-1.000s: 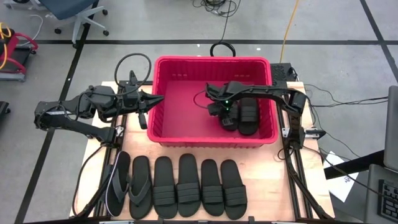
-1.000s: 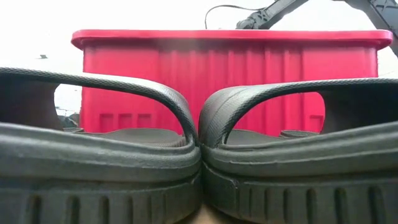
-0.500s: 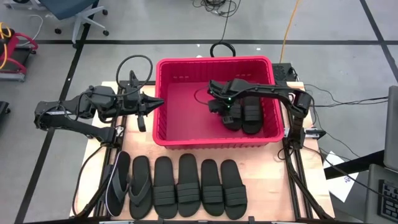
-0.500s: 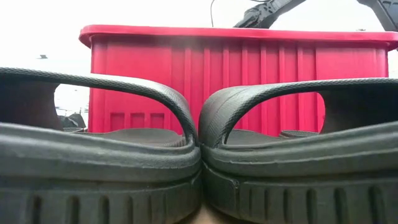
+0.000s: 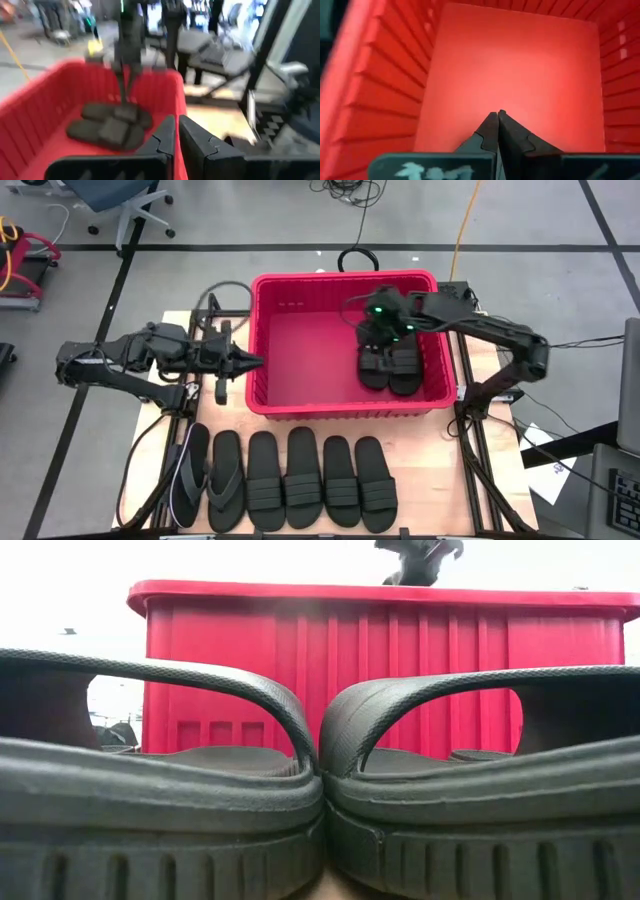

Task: Pick and place slides into bin
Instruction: Adjust the red bin on the table, then put the black slide into the red bin

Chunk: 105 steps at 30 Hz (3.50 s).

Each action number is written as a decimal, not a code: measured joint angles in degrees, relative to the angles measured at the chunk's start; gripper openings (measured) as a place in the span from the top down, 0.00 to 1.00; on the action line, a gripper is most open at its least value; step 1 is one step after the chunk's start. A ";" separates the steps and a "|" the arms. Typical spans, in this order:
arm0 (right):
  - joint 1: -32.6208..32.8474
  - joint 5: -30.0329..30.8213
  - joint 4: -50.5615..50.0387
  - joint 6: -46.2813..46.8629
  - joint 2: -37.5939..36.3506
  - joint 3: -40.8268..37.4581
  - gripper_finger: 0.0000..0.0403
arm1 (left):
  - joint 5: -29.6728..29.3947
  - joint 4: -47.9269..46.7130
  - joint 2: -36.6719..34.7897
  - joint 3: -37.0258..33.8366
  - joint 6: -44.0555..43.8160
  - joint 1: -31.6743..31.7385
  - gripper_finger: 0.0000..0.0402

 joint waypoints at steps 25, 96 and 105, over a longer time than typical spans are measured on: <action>29.88 -2.30 -23.19 33.39 -15.23 -2.63 1.00 | 10.43 -17.82 9.96 -0.02 -2.55 -10.86 1.00; 36.11 5.46 -14.02 50.44 -34.87 -33.26 1.00 | 2.99 -13.04 20.70 -0.02 -8.81 -11.17 1.00; 40.77 3.76 12.52 50.06 -35.07 -32.72 1.00 | 2.27 -3.38 20.70 -0.04 -8.78 -15.87 1.00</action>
